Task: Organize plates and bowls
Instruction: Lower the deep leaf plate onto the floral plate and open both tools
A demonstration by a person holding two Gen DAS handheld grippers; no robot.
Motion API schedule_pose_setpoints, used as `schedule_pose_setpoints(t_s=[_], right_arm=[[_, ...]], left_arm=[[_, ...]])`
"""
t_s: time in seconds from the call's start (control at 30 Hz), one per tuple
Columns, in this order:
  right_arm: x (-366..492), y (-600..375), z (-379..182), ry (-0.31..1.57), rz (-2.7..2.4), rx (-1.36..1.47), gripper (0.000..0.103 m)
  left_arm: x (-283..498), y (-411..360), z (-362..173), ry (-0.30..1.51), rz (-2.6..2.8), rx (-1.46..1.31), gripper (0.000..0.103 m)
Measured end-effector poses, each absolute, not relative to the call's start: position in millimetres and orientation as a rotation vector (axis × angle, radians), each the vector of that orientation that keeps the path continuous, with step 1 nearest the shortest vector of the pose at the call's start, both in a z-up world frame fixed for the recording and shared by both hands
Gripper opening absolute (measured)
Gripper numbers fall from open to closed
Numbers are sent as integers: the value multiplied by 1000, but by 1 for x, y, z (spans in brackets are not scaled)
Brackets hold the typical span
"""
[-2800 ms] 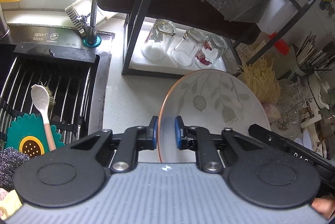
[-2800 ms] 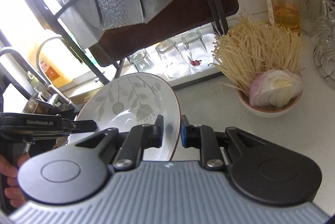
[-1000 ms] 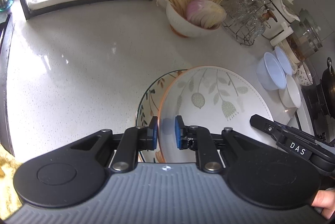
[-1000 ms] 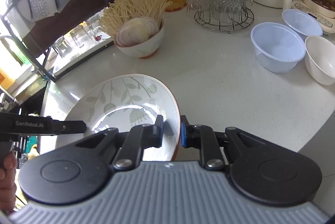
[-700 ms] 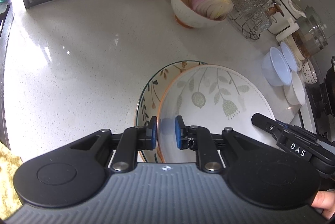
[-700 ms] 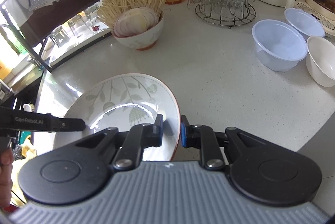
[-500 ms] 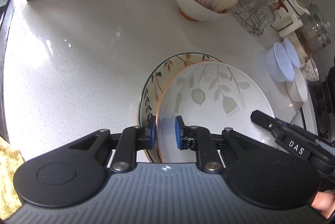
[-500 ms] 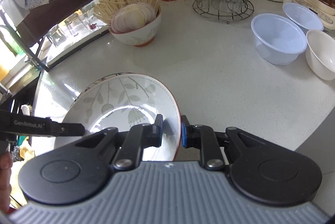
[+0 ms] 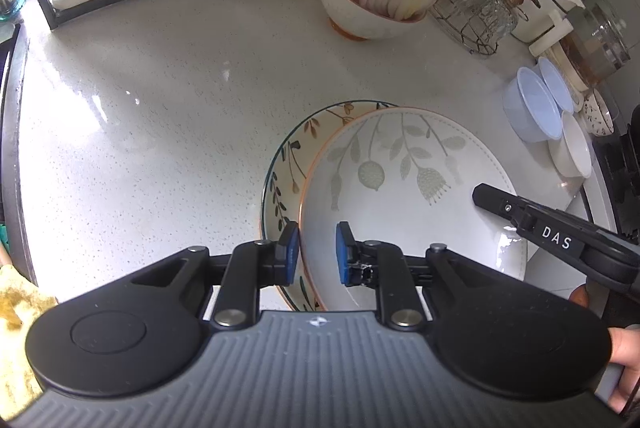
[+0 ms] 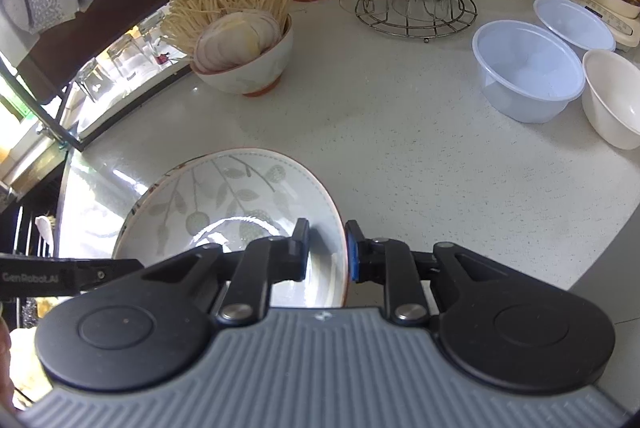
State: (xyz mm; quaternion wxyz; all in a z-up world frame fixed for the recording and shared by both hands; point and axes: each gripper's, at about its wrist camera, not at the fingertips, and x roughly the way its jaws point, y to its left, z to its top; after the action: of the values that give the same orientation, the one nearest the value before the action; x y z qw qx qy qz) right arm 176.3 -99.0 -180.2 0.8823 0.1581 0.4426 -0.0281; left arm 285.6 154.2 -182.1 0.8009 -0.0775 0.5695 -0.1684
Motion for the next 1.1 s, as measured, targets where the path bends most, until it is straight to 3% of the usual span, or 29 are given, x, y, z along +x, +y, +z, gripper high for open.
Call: schedule_pose_setpoints(t_s=[0.17,0.6,1.1], right_arm=[[178,-99,-184,912,-45,352,22],[169,-102,-180,853,-41,448,23],[101,-115,-91,648,48,403,23]], left_arm=[[281,154,-167,1162,-347,-139,31],[259,155,-131,1058,-335,-123,31],[194,139,-48,842,-368,-67,31]])
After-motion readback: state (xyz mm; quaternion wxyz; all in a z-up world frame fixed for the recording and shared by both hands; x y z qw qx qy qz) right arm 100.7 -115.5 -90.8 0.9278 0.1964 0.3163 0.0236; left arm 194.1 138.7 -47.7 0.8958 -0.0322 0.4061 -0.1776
